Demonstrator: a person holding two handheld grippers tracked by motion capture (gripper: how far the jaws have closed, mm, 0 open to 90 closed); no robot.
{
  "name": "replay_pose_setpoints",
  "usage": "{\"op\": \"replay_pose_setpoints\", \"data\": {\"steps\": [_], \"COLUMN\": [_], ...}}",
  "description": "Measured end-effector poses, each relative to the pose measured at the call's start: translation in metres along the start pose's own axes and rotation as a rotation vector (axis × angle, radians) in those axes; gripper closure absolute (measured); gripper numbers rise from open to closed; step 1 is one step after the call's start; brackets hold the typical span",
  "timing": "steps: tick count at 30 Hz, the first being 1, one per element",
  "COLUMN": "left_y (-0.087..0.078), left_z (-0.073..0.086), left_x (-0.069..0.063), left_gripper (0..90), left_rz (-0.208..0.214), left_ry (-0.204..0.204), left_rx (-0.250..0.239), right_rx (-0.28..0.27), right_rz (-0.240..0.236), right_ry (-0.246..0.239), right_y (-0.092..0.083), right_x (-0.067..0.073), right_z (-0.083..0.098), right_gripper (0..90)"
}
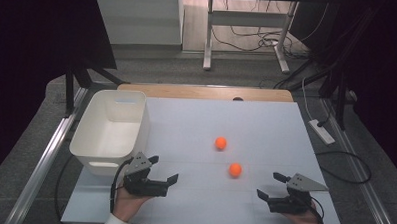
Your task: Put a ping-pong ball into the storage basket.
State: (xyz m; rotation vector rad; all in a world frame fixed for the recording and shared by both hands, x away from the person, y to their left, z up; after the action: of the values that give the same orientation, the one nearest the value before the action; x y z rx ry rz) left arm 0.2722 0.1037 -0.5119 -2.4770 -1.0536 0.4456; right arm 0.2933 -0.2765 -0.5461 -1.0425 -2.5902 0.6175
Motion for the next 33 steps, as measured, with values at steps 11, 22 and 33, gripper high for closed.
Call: {"op": "replay_pose_setpoints", "data": {"steps": [11,22,33], "left_y": [0.008,0.016,0.026], "left_z": [-0.009,-0.017,-0.022], "left_x": [-0.004,-0.005,-0.007], "left_gripper": [6.9,6.9,7.0], "left_rz": [0.015,0.028,0.035], "left_ry": [0.006,0.008,0.021], "left_rx": [0.007,0.007,0.017], "right_rx": [0.005,0.005,-0.001], "right_rz": [0.001,0.006,0.017], "right_ry": [-0.003,-0.006,-0.005], "right_y": [0.001,0.000,-0.001], "right_x": [-0.001,-0.001,-0.002], "right_z": [0.001,0.001,0.000], "right_gripper": [11.0,11.1,11.2]}}
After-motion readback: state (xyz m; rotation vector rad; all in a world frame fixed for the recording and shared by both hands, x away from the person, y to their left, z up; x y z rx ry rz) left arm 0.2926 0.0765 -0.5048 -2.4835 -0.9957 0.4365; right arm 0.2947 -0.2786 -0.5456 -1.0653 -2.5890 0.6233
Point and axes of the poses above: each handheld gripper's, and its own axes: y roughly forward along the jaws, z roughly out of its underside, x roughly to its left, the point moved 6 cm from there along y, roughly forward along the jaws, and after that the axes turned 4 degrees about y, right-handed, at the moved point
